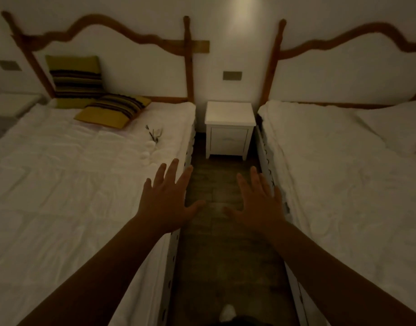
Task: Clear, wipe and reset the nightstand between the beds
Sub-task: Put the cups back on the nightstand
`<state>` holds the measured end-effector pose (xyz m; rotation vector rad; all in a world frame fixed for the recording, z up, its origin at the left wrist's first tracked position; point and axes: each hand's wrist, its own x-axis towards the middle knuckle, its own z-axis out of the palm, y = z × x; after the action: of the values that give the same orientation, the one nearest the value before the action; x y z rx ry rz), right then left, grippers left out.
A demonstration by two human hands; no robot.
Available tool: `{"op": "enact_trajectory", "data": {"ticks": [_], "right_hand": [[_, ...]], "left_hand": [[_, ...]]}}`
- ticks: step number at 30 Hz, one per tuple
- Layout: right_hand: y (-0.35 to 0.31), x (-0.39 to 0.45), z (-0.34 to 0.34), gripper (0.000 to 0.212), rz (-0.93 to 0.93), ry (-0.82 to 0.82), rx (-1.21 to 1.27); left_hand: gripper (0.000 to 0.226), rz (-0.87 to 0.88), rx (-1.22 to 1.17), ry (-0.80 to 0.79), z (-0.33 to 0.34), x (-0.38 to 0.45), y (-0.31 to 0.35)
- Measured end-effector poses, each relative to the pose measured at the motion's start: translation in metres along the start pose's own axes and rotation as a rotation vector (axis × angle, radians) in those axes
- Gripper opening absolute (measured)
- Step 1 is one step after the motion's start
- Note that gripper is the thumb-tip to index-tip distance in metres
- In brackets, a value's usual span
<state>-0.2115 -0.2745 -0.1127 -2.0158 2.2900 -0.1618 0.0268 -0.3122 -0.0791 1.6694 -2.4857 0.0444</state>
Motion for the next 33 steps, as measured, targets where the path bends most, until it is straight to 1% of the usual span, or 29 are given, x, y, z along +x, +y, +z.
{"op": "enact_trajectory", "data": {"ticks": [5,10,13,16,20,23,29,33], "right_hand": [[0.021,0.110,-0.012,0.107,-0.021,0.020,0.015],[0.018,0.199,-0.004,0.106,-0.064,-0.005,0.037],[0.014,0.266,0.008,0.105,-0.100,-0.057,0.065],[0.004,0.336,0.021,0.103,-0.099,-0.068,0.086],[-0.021,0.422,0.022,0.101,-0.089,-0.087,0.075],[-0.041,0.479,0.018,0.099,-0.129,-0.096,0.082],[-0.075,0.576,0.026,0.099,-0.215,-0.187,0.128],[-0.094,0.647,0.049,0.100,-0.345,-0.250,0.146]], "left_hand": [[0.096,-0.021,-0.025,-0.020,0.011,0.099,-0.002],[0.096,-0.047,-0.031,-0.052,0.037,0.174,-0.029],[0.095,-0.056,-0.031,-0.072,0.057,0.235,-0.056],[0.093,-0.067,-0.038,-0.087,0.071,0.302,-0.087],[0.093,-0.060,-0.038,-0.103,0.069,0.385,-0.128],[0.094,-0.073,-0.032,-0.120,0.065,0.436,-0.160],[0.092,-0.200,-0.022,-0.140,0.088,0.495,-0.218],[0.094,-0.351,-0.021,-0.170,0.112,0.526,-0.253]]}}
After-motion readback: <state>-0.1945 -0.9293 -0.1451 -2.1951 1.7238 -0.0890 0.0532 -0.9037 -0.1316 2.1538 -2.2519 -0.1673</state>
